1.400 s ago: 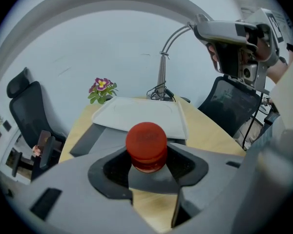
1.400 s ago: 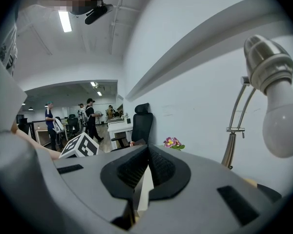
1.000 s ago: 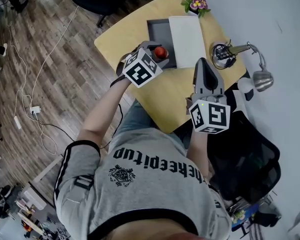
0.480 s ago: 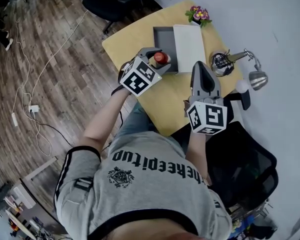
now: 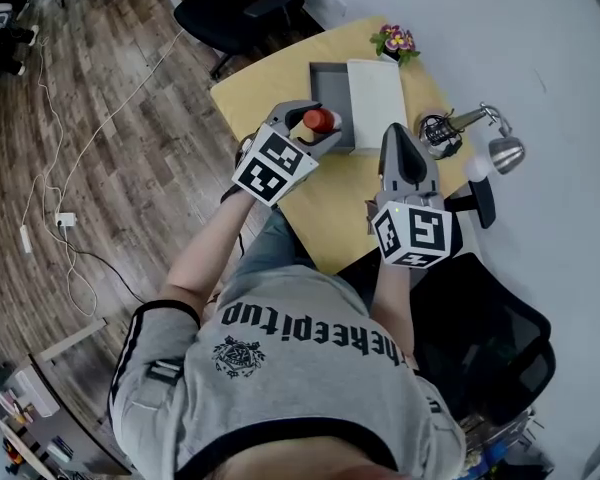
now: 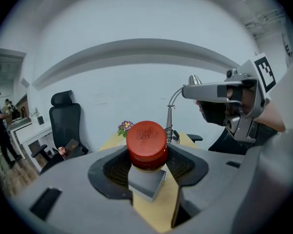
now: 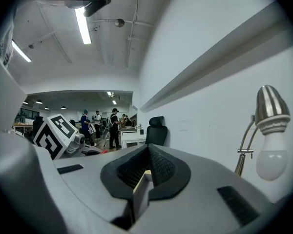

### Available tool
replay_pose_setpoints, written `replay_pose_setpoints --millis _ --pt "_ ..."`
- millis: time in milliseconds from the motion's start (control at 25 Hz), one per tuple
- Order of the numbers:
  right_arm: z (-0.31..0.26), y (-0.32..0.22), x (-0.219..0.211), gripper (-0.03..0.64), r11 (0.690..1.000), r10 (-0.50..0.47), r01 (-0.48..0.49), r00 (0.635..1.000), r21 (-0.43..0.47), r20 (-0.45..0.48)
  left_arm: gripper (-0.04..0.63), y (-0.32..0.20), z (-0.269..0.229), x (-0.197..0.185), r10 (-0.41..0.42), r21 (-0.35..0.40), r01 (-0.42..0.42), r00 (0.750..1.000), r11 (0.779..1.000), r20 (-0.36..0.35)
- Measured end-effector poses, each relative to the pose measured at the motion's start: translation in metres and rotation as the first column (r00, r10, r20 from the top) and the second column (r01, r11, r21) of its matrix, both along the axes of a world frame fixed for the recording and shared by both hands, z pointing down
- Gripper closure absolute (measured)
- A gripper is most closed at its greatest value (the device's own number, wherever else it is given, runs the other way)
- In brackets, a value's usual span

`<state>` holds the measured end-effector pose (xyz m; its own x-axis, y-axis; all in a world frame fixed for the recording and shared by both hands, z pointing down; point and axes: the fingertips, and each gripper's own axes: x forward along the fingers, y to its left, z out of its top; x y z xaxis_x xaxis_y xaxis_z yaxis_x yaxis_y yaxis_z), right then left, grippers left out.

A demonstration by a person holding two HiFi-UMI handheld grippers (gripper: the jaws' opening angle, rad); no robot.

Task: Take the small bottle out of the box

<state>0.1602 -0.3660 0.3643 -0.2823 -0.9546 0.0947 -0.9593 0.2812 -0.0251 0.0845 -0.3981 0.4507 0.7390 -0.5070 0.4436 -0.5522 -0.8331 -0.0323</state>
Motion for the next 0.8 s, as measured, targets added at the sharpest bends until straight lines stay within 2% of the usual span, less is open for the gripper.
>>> replay_pose_setpoints --millis 440,800 --pt "-0.020 0.018 0.002 0.629 0.999 -0.006 0.006 1.000 0.046 -0.009 0.376 0.023 -0.048 -0.008 -0.066 0.058 0.074 0.989 0.996 -0.130" --pt "-0.039 0.036 0.003 0.629 0.995 -0.014 0.015 1.000 0.094 -0.015 0.376 0.039 -0.082 -0.017 -0.109 0.117 0.138 0.967 0.983 -0.229"
